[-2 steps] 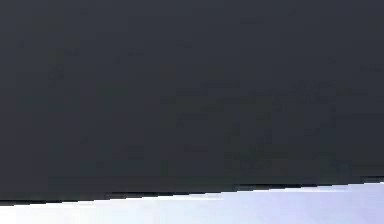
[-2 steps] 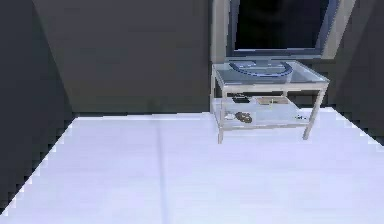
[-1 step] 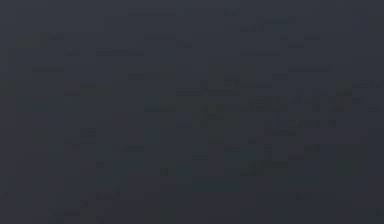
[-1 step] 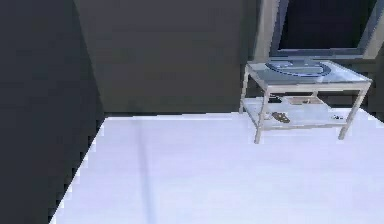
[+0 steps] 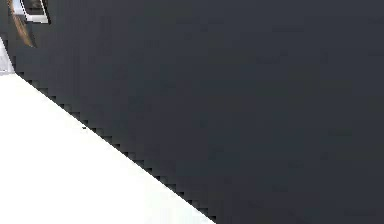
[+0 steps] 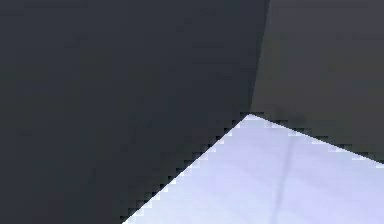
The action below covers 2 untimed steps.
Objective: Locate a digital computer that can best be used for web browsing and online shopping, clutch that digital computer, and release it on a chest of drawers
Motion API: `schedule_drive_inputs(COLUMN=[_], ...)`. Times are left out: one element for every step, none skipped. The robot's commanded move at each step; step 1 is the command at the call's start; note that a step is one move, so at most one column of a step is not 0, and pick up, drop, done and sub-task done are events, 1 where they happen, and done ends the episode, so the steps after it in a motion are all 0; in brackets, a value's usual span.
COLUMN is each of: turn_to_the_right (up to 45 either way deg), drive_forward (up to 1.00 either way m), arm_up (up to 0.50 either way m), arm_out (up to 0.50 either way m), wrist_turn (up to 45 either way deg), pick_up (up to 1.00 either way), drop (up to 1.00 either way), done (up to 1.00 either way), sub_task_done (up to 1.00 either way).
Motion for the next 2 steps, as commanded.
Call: schedule_drive_inputs(turn_to_the_right=[-9.0, 0.0], drive_forward=[0.00, 0.55], arm_up=[0.00, 0.00], arm_out=[0.00, 0.00], wrist_turn=[0.0, 0.0], pick_up=[0.00, 0.00], drop=[0.00, 0.00], done=[0.00, 0.00], sub_task_done=[0.00, 0.00])
